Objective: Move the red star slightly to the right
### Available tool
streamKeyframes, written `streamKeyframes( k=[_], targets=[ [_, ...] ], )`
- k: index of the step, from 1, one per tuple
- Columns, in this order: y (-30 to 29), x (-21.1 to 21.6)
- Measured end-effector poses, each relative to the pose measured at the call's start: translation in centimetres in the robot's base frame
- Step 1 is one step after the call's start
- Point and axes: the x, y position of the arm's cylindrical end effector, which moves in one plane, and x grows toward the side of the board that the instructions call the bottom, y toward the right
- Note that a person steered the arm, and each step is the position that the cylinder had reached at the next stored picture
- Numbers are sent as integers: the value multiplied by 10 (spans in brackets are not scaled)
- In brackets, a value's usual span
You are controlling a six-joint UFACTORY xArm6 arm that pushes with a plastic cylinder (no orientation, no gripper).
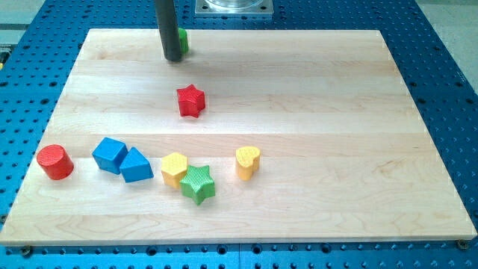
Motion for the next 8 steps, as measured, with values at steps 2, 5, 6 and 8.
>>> streamKeyframes(
  k=[2,5,6,8],
  targets=[
    [-11,9],
    [-43,108],
    [3,130],
    [79,195]
  ],
)
